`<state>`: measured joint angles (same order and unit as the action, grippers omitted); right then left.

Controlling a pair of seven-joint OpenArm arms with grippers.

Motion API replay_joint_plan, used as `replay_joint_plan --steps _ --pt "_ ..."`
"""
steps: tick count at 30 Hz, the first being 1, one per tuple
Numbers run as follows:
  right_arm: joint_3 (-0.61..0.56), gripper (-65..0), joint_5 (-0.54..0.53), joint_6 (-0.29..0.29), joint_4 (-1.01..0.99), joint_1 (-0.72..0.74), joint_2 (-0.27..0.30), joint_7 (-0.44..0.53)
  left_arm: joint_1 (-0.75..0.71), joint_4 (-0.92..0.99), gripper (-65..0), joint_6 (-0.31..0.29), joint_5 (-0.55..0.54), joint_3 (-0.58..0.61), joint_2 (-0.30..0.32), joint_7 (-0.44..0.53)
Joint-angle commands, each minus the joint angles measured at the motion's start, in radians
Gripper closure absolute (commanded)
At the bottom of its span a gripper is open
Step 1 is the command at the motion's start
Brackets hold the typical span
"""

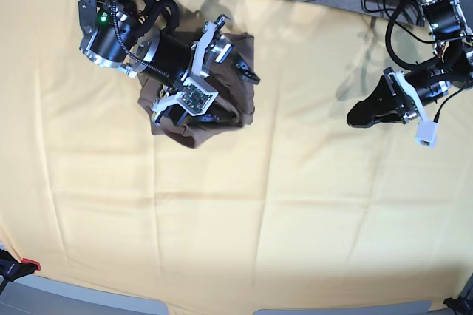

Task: Fold the T-shirt properly
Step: 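Drag the folded bundle with the right gripper toward its own side, then lift the bundle's end with the right gripper and fold it over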

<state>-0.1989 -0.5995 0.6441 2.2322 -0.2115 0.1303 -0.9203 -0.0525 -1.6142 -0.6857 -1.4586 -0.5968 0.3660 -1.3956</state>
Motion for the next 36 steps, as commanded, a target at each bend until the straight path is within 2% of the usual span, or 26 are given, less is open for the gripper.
replay_joint_plan --steps 1,3,7,10,13,18,21,25,31,36 --pt "0.0 -49.8 -0.062 0.027 0.029 0.017 0.0 0.006 0.014 -0.015 0.0 -0.002 -0.025 -0.005 0.014 0.011" --pt "0.0 -49.7 -0.111 0.05 0.066 0.029 0.0 -0.049 0.014 -0.015 0.0 -0.002 -0.025 -0.005 0.014 0.011" --pt "0.037 -49.7 -0.108 0.046 0.124 0.013 0.014 -0.14 0.014 -0.015 0.0 -0.002 -0.025 -0.005 0.013 0.011" --pt "0.102 -49.7 -0.132 0.054 0.124 -0.041 0.049 -0.127 0.014 -0.015 0.0 -0.003 -0.025 -0.005 0.014 0.011" --pt "0.148 -49.7 -0.104 0.054 0.124 -0.068 0.059 -0.125 0.011 -0.015 0.0 -0.002 -0.025 -0.005 0.013 0.007" --pt "0.212 -49.7 -0.021 0.021 0.124 -0.056 0.059 0.005 0.011 -0.015 0.0 -0.002 -0.025 -0.005 0.013 0.008" --pt "0.212 -49.7 -0.002 0.019 0.124 -0.043 0.059 0.016 0.011 -0.015 0.0 -0.002 -0.025 -0.005 0.013 0.007" --pt "0.211 -49.7 -0.042 0.053 0.11 -0.043 0.059 0.011 0.011 -0.015 0.0 -0.002 -0.025 -0.005 0.013 0.007" --pt "0.207 -49.7 -0.084 0.054 0.072 -0.043 0.059 0.011 0.01 -0.015 0.0 -0.002 -0.025 -0.005 0.013 0.007" --pt "0.13 -49.6 -0.071 0.054 0.048 -0.037 0.059 0.008 -0.006 -0.015 0.0 -0.002 -0.025 -0.005 0.013 0.01"
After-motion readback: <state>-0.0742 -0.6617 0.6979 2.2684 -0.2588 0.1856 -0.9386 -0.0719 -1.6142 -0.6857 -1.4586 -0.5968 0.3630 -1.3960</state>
